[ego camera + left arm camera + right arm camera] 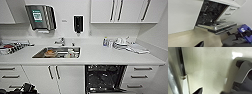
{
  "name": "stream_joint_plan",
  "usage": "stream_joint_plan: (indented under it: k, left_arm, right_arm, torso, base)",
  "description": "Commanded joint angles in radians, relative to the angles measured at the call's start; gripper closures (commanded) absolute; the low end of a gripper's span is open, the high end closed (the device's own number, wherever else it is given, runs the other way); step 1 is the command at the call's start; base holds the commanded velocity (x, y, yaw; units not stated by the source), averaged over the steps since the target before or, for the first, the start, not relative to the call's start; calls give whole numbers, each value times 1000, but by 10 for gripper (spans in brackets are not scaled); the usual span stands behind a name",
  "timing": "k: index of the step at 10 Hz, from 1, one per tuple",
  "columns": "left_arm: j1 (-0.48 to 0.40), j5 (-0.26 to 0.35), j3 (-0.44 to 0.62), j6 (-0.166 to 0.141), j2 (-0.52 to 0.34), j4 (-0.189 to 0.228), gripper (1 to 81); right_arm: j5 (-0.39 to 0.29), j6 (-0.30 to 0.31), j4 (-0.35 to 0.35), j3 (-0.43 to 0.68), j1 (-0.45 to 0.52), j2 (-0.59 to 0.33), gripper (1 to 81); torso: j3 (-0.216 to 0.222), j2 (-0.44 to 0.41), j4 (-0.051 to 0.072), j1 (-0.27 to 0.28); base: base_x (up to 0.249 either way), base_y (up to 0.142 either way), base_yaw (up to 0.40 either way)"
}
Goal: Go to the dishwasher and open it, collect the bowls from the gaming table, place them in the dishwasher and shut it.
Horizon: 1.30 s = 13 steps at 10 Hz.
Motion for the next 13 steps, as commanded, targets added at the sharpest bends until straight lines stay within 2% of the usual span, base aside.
stream_joint_plan:
  k: [1, 2, 3, 5, 6, 7, 8, 9, 11, 12, 13]
  left_arm:
    - [68, 9, -80, 35, 15, 29, 10]
    - [130, 7, -145, 38, 44, 32, 10]
    - [186, 7, -211, 36, 78, 29, 10]
    - [265, 9, -296, 39, 117, 30, 10]
    - [297, 7, -342, 39, 123, 29, 10]
    - [323, 4, -363, 41, 130, 30, 10]
    - [357, -4, -374, 41, 138, 39, 10]
    - [386, -4, -383, 41, 158, 52, 10]
    - [456, -7, -423, 41, 207, 50, 10]
    - [507, -17, -476, 41, 254, 50, 10]
    - [570, -62, -541, 41, 302, 52, 10]
  right_arm:
    - [-19, -158, -243, 68, 86, -79, 10]
    - [-22, -285, -356, 116, 70, -93, 10]
    - [-21, -393, -419, 161, 44, -116, 10]
    - [-19, -549, -465, 236, -6, -162, 10]
    - [-19, -655, -499, 290, -29, -191, 10]
    - [-19, -716, -511, 310, -49, -204, 10]
    - [-19, -759, -516, 313, -75, -205, 10]
    - [-18, -822, -520, 316, -100, -195, 10]
    - [-19, -836, -519, 331, -141, -185, 10]
    - [-21, -848, -531, 334, -169, -176, 10]
    - [-19, -891, -569, 319, -206, -159, 10]
  torso:
    - [0, 0, 0, 0]
    - [0, 0, 0, 0]
    - [0, 0, 0, 0]
    - [0, 0, 0, 0]
    - [0, 0, 0, 0]
    - [0, 0, 0, 0]
    - [0, 100, 0, -64]
    - [0, 101, 0, -65]
    - [0, 131, 0, -84]
    - [0, 163, 0, -105]
    - [0, 198, 0, -128]
  base:
    - [0, 0, 0]
    - [0, 0, 0]
    - [0, 0, 0]
    - [0, 0, 0]
    - [0, 0, 0]
    - [0, 0, 0]
    - [0, 0, 0]
    - [0, 0, 0]
    - [0, 0, 0]
    - [0, 0, 0]
    - [0, 0, 0]
